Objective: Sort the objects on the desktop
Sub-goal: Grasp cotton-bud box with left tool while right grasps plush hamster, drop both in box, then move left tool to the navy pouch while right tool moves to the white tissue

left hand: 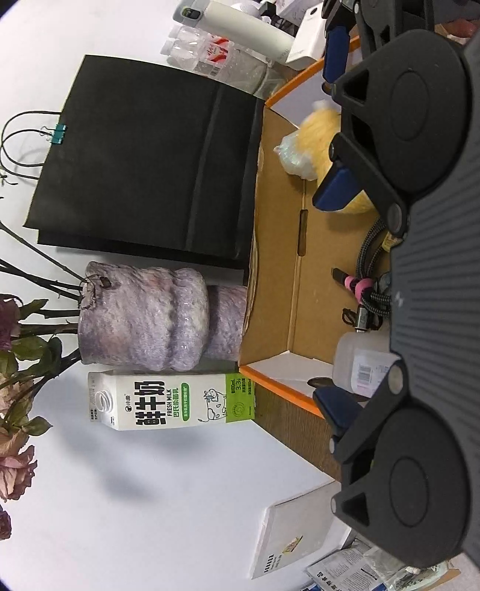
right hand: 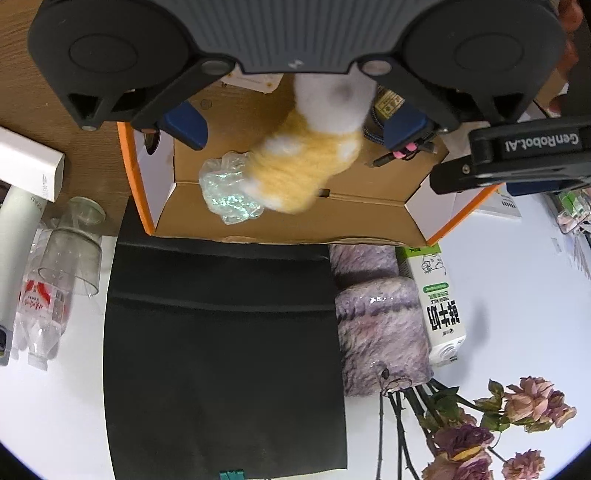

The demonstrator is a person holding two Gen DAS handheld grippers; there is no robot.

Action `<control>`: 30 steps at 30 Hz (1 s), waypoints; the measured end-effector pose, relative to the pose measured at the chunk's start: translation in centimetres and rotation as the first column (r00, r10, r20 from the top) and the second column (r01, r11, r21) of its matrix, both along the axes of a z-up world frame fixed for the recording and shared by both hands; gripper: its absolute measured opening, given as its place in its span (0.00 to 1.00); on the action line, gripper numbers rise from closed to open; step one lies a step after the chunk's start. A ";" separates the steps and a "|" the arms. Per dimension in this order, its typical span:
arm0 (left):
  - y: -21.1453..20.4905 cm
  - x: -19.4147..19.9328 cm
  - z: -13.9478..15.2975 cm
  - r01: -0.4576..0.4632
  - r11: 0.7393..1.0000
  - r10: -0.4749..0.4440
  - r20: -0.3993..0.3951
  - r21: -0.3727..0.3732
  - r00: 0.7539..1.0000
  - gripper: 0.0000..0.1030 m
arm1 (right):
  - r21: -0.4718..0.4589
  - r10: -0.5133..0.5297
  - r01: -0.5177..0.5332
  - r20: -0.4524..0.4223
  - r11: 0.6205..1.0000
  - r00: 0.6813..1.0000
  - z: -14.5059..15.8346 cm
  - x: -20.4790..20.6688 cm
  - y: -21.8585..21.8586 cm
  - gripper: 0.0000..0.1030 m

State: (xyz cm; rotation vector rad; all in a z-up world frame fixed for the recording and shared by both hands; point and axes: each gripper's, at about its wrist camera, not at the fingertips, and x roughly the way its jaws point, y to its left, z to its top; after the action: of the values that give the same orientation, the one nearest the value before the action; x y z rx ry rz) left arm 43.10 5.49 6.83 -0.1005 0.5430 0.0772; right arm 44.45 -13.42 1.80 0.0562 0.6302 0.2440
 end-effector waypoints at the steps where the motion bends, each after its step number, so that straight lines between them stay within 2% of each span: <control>1: 0.1 -0.2 0.2 0.000 1.000 0.000 0.003 -0.007 1.000 1.00 | -0.002 -0.003 0.003 0.005 1.000 1.000 0.2 -0.1 -0.1 0.99; 7: 0.3 -2.9 2.4 0.016 0.999 -0.012 0.075 -0.046 0.997 1.00 | -0.006 -0.005 0.006 0.051 1.000 0.999 2.2 -1.9 -0.9 1.00; 16: 0.8 -9.4 4.2 0.058 0.995 -0.048 0.139 -0.075 0.989 1.00 | 0.001 -0.025 0.025 0.104 1.000 0.994 4.3 -8.1 -3.8 1.00; 23: 1.6 -12.3 2.7 0.040 0.996 -0.034 0.072 -0.079 0.997 1.00 | -0.013 -0.043 0.044 0.079 0.999 0.996 3.3 -12.2 -6.1 1.00; 30: 1.3 -14.5 1.3 0.033 0.998 -0.032 0.026 -0.056 0.999 1.00 | -0.073 -0.076 0.076 0.008 0.994 0.997 0.5 -15.4 -7.9 1.00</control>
State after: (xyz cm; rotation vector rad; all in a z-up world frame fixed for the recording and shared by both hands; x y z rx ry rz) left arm 28.63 6.75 8.18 -0.1475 0.5212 0.0289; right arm 29.04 -21.30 2.31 0.0085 0.6301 0.1474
